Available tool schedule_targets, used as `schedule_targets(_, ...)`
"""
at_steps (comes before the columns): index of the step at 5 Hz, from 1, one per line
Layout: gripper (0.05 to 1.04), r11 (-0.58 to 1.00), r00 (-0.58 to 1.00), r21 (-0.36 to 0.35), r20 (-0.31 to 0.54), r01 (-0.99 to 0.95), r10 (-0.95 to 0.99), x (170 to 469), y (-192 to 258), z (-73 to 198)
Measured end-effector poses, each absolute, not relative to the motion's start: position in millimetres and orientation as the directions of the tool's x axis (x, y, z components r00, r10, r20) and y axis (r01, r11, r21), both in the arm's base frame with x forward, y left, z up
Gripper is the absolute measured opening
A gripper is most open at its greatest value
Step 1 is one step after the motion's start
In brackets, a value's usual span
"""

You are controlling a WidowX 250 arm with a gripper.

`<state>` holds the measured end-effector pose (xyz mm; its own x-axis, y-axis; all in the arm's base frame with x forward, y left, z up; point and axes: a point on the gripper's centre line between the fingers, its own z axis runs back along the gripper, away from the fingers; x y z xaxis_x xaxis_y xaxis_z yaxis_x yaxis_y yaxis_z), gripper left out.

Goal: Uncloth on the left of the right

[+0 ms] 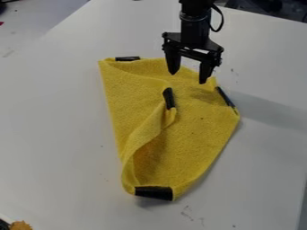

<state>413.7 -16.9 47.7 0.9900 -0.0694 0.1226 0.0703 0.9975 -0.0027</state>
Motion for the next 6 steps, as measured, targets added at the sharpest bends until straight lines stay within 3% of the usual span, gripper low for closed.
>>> schedule_targets(2,0.997,0.999,0.998,-0.008,0.046,0.051,-0.051,398.1,-16.1,18.2)
schedule_targets(6,0.999,1.0,0.999,0.009,0.036,-0.018,0.018,376.0,-2.4,22.4)
